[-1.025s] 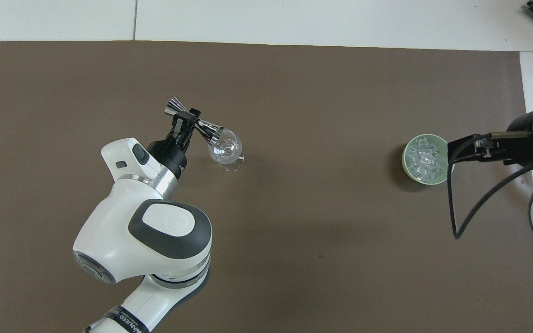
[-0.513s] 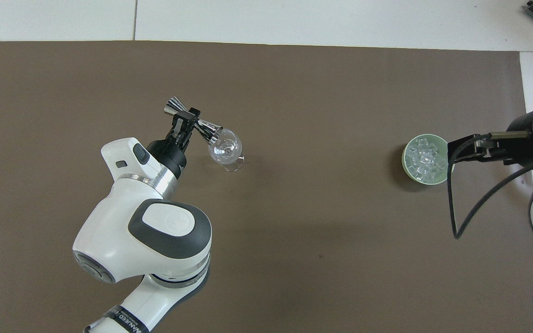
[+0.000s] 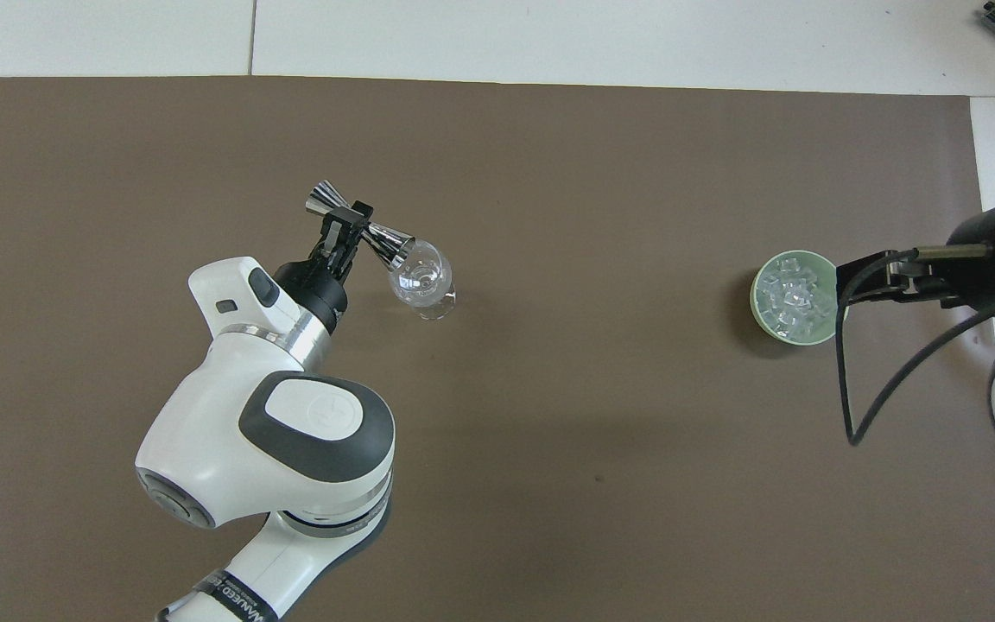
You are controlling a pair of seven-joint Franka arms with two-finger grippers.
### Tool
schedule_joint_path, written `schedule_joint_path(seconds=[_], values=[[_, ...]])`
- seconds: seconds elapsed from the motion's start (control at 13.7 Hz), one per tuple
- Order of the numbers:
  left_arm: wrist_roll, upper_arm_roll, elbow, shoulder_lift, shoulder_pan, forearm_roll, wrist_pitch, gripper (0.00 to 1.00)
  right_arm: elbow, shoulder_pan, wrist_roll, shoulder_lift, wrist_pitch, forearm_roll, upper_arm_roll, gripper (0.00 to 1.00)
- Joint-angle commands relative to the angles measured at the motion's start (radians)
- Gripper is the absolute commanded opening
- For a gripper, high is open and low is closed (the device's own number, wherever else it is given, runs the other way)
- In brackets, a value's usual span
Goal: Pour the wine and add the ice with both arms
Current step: 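Turn the jigger upright and draw the left gripper back from the glass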
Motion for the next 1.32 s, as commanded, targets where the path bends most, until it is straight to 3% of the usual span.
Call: schedule_joint_path(seconds=[0.0, 0.22, 0.37, 1.03, 1.24], values=[[0.004, 0.005, 0.023, -0.001, 0.001, -0.065, 0.017, 0.0, -0.008, -0.01, -0.023, -0.009, -0.005, 0.007, 0.003, 1.0], [0.001, 0.0, 0.032, -0.005, 0.021, -0.153, 0.006, 0.0, 0.004, -0.028, -0.02, -0.001, 0.001, 0.102, -0.006, 1.0], [-0.013, -0.004, 0.033, -0.006, 0.041, -0.203, -0.011, 0.0, 0.023, -0.039, -0.026, 0.005, 0.007, 0.092, -0.008, 1.0], [-0.382, -0.007, 0.033, -0.015, 0.062, -0.215, -0.079, 0.0, -0.011, -0.027, -0.02, -0.009, 0.005, 0.081, -0.008, 1.0], [-0.497, -0.004, 0.035, -0.015, 0.062, -0.215, -0.077, 0.0, 0.007, -0.021, -0.022, -0.001, -0.002, 0.014, 0.0, 1.0]])
